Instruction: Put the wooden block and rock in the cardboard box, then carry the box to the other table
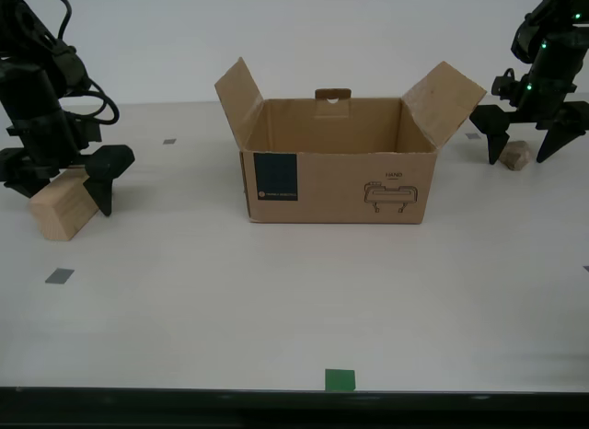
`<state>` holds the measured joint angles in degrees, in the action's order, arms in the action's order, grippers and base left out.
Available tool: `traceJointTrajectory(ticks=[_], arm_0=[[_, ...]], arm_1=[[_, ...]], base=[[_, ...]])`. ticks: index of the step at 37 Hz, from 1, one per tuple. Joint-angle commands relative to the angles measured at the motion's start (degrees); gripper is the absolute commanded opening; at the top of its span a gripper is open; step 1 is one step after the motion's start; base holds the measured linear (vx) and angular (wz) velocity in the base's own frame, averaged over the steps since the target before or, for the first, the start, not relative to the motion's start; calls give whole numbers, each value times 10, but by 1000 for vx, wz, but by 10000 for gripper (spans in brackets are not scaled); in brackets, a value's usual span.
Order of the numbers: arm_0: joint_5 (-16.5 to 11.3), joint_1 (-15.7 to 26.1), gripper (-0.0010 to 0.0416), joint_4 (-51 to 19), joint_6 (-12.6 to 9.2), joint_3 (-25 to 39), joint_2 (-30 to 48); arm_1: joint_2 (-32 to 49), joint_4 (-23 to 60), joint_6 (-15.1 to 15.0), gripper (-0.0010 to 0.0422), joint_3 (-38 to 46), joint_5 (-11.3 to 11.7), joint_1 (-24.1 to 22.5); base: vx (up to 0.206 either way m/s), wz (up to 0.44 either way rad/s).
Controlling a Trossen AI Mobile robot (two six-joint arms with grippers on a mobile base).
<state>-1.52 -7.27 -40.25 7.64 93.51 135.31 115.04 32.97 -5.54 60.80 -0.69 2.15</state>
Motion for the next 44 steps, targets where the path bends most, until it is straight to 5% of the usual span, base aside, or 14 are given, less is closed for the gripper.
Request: traceJointTrajectory(ticks=[1,12,22,35,44], arm_0=[[1,0,391,-3,1,-2,3],[1,1,325,-3,1,-2,3],[1,2,220,-2,0,-2,3],[1,2,-6,-5,-1,-2,2],[1,2,1,-9,-4,-2,-12]], arm_1=[[0,-1,2,309,0,0,0],[0,-4,32,152,0,0,0],[0,-10,37,-7,0,0,0],[0,-10,51,-2,0,0,0],[0,-10,51,-1,0,0,0]], base=[[0,0],[0,0],[0,0],[0,0],[0,0]])
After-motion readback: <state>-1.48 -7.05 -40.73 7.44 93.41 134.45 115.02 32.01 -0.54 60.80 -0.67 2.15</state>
